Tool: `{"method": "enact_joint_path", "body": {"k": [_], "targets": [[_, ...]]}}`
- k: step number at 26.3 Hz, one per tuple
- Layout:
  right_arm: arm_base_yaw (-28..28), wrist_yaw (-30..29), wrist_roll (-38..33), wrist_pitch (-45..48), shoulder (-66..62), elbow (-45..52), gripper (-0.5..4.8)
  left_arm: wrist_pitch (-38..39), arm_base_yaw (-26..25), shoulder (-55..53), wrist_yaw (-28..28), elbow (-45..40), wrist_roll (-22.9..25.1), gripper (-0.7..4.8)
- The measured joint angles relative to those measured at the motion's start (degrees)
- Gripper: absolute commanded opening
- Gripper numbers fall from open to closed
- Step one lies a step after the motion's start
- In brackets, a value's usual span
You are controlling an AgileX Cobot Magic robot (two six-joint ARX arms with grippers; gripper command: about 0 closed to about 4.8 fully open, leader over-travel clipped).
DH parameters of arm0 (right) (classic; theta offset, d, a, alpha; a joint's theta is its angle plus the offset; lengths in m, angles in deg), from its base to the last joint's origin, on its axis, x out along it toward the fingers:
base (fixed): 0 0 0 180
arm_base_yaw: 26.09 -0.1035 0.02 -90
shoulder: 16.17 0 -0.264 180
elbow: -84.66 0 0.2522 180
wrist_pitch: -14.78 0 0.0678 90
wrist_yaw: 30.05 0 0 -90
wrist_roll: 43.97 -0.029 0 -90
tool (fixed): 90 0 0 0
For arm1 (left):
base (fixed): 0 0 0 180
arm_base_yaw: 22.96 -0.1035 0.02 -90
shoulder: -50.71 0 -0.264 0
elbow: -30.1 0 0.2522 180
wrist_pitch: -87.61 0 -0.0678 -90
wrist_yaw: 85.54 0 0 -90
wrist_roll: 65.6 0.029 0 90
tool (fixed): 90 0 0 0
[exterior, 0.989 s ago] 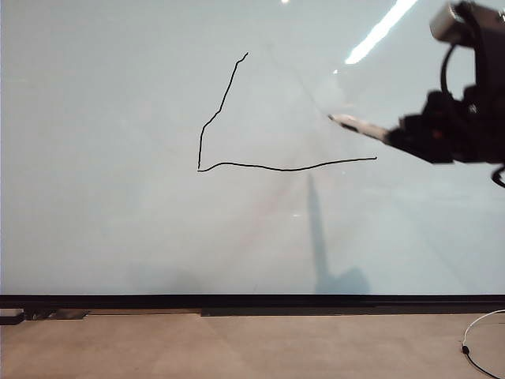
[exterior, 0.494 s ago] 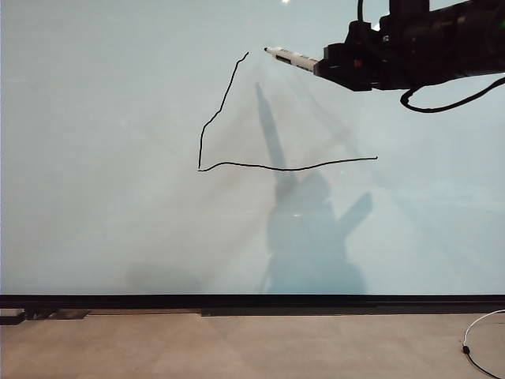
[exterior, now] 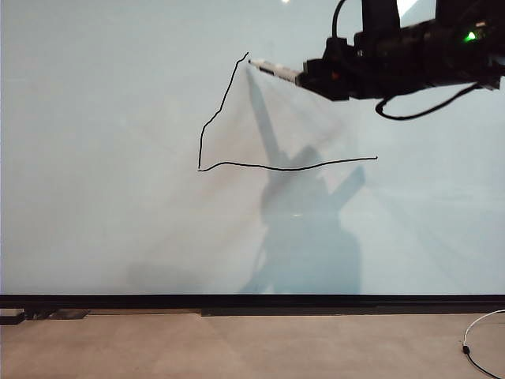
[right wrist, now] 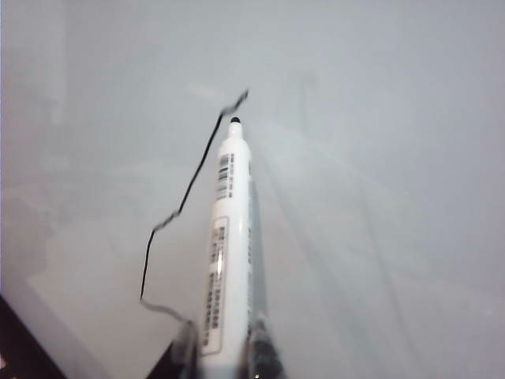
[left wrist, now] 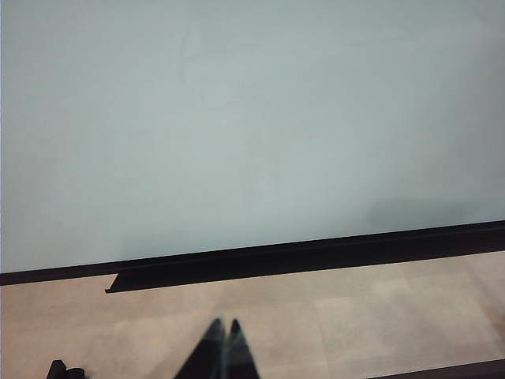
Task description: Pick up the pen on the shelf to the right of the whiteboard and draw a triangle.
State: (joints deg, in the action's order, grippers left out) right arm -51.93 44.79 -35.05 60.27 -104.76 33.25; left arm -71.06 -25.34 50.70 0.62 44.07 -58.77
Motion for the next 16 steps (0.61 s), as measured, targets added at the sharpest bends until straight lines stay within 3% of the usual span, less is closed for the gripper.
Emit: {"method": "enact_joint_path", "body": {"k": [16], "targets": [[0.0, 1.05, 1.25, 0.24, 0.02, -1.55, -0.05, 0.02, 0.0, 0.0, 0.0, 0.0, 0.0, -0.05]]}}
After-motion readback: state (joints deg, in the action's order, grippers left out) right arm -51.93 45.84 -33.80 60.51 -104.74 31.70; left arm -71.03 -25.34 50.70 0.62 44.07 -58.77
